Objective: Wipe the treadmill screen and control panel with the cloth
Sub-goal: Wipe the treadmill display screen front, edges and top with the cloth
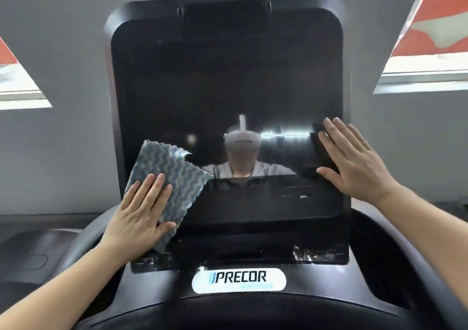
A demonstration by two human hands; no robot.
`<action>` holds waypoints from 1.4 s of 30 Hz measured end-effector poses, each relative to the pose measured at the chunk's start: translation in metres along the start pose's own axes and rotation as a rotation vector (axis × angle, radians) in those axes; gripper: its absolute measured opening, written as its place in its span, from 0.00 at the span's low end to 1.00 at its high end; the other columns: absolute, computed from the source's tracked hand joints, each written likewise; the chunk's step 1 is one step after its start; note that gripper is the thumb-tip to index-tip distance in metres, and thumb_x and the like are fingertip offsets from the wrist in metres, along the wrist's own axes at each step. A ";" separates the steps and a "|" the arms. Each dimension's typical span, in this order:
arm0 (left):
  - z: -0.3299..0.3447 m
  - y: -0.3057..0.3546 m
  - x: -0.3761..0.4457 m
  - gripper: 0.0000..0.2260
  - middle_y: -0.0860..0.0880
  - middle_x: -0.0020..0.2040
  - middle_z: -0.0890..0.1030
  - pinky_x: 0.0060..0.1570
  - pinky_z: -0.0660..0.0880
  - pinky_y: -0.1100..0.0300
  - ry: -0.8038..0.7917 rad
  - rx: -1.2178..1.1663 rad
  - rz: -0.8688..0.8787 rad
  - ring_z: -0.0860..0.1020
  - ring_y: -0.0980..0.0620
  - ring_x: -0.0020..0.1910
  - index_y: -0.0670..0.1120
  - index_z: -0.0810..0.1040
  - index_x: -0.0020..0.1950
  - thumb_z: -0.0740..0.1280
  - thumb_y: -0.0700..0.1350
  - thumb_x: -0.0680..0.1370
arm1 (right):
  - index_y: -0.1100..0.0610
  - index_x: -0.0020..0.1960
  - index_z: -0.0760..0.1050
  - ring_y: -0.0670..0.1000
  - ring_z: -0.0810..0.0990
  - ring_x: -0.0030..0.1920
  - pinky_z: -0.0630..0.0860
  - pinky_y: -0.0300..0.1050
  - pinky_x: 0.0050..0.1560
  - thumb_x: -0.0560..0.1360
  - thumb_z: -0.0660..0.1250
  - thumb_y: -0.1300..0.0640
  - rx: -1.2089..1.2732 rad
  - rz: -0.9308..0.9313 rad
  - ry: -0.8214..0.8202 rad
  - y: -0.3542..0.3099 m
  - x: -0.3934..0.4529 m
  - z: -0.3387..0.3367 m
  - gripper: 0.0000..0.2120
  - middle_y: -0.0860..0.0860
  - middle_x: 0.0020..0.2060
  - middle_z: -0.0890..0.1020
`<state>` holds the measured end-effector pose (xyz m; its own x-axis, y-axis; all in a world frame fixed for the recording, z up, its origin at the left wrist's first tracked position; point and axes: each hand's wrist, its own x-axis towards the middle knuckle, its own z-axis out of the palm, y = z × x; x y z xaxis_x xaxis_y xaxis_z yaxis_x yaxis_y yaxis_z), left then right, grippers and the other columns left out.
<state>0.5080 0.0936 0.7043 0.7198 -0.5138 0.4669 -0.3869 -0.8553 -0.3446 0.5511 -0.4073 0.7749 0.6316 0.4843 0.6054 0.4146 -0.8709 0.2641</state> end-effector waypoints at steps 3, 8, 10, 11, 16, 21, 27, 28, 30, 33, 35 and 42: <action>-0.004 -0.015 0.003 0.37 0.39 0.78 0.62 0.77 0.54 0.42 0.054 0.053 0.142 0.58 0.40 0.78 0.41 0.66 0.76 0.59 0.67 0.77 | 0.65 0.78 0.59 0.60 0.52 0.80 0.52 0.59 0.79 0.84 0.49 0.39 -0.014 -0.056 0.006 0.017 0.021 0.005 0.34 0.61 0.79 0.56; 0.002 -0.009 0.033 0.41 0.40 0.79 0.58 0.77 0.52 0.41 0.005 0.134 0.334 0.57 0.38 0.78 0.43 0.61 0.78 0.57 0.71 0.76 | 0.65 0.77 0.60 0.63 0.54 0.79 0.51 0.62 0.78 0.83 0.52 0.40 -0.040 -0.169 0.074 0.025 0.026 0.017 0.34 0.63 0.78 0.58; 0.003 0.006 0.040 0.42 0.39 0.79 0.58 0.77 0.51 0.40 -0.017 0.135 0.316 0.58 0.37 0.77 0.43 0.58 0.79 0.55 0.72 0.76 | 0.65 0.78 0.57 0.63 0.53 0.79 0.51 0.62 0.78 0.83 0.51 0.39 -0.054 -0.223 0.064 0.025 0.028 0.017 0.34 0.63 0.78 0.57; 0.002 0.014 0.043 0.42 0.39 0.79 0.57 0.77 0.51 0.40 -0.029 0.135 0.305 0.58 0.37 0.77 0.44 0.56 0.79 0.54 0.72 0.76 | 0.64 0.78 0.55 0.62 0.53 0.80 0.51 0.62 0.78 0.83 0.50 0.39 -0.059 -0.241 0.050 0.025 0.029 0.017 0.35 0.63 0.78 0.56; -0.004 0.095 0.086 0.43 0.41 0.80 0.55 0.77 0.48 0.40 -0.036 0.073 0.319 0.54 0.39 0.79 0.43 0.57 0.80 0.55 0.73 0.76 | 0.63 0.79 0.53 0.62 0.53 0.79 0.52 0.63 0.78 0.82 0.51 0.38 -0.066 -0.247 0.028 0.023 0.030 0.015 0.36 0.63 0.78 0.56; -0.013 0.128 0.114 0.38 0.45 0.81 0.51 0.78 0.44 0.44 -0.085 0.050 0.422 0.47 0.43 0.80 0.48 0.52 0.81 0.51 0.71 0.79 | 0.64 0.79 0.52 0.62 0.55 0.79 0.54 0.64 0.77 0.82 0.51 0.37 -0.082 -0.255 0.015 0.023 0.031 0.012 0.37 0.63 0.78 0.57; -0.013 -0.024 0.015 0.41 0.45 0.81 0.53 0.78 0.47 0.44 -0.101 0.189 0.334 0.52 0.43 0.80 0.49 0.50 0.82 0.59 0.69 0.76 | 0.63 0.79 0.50 0.62 0.54 0.79 0.52 0.64 0.78 0.81 0.51 0.36 -0.089 -0.249 0.003 0.022 0.032 0.013 0.39 0.62 0.79 0.56; -0.013 -0.039 0.007 0.42 0.46 0.82 0.51 0.78 0.47 0.43 -0.110 0.204 0.340 0.50 0.43 0.80 0.48 0.49 0.82 0.59 0.69 0.76 | 0.63 0.79 0.50 0.62 0.53 0.80 0.52 0.64 0.78 0.80 0.52 0.36 -0.090 -0.243 0.006 0.022 0.031 0.014 0.39 0.62 0.79 0.56; -0.010 -0.032 0.016 0.42 0.46 0.82 0.49 0.78 0.46 0.42 -0.110 0.188 0.381 0.48 0.43 0.80 0.47 0.49 0.82 0.58 0.69 0.76 | 0.63 0.79 0.50 0.62 0.53 0.80 0.52 0.63 0.78 0.79 0.53 0.36 -0.090 -0.239 0.006 0.022 0.031 0.015 0.40 0.61 0.79 0.55; -0.006 0.056 0.076 0.39 0.46 0.81 0.53 0.78 0.46 0.43 -0.072 0.093 0.518 0.48 0.44 0.80 0.46 0.55 0.81 0.54 0.70 0.78 | 0.64 0.78 0.54 0.62 0.54 0.79 0.53 0.64 0.77 0.79 0.56 0.36 -0.088 -0.251 0.024 0.024 0.032 0.016 0.40 0.62 0.78 0.57; -0.010 0.131 0.126 0.37 0.45 0.81 0.54 0.78 0.45 0.43 -0.062 0.025 0.622 0.48 0.44 0.80 0.45 0.54 0.81 0.52 0.68 0.80 | 0.65 0.78 0.55 0.62 0.54 0.79 0.54 0.64 0.77 0.79 0.56 0.37 -0.087 -0.252 0.031 0.024 0.032 0.016 0.40 0.62 0.78 0.58; -0.025 0.196 0.171 0.36 0.45 0.81 0.53 0.78 0.44 0.46 -0.106 -0.001 0.625 0.49 0.46 0.80 0.44 0.51 0.81 0.51 0.66 0.81 | 0.65 0.79 0.55 0.61 0.55 0.79 0.54 0.62 0.78 0.82 0.54 0.40 -0.083 -0.273 0.017 0.025 0.033 0.012 0.36 0.62 0.78 0.58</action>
<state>0.5409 -0.1635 0.7364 0.4112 -0.9066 0.0947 -0.7531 -0.3964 -0.5250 0.5899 -0.4123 0.7924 0.4929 0.7010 0.5154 0.5123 -0.7127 0.4793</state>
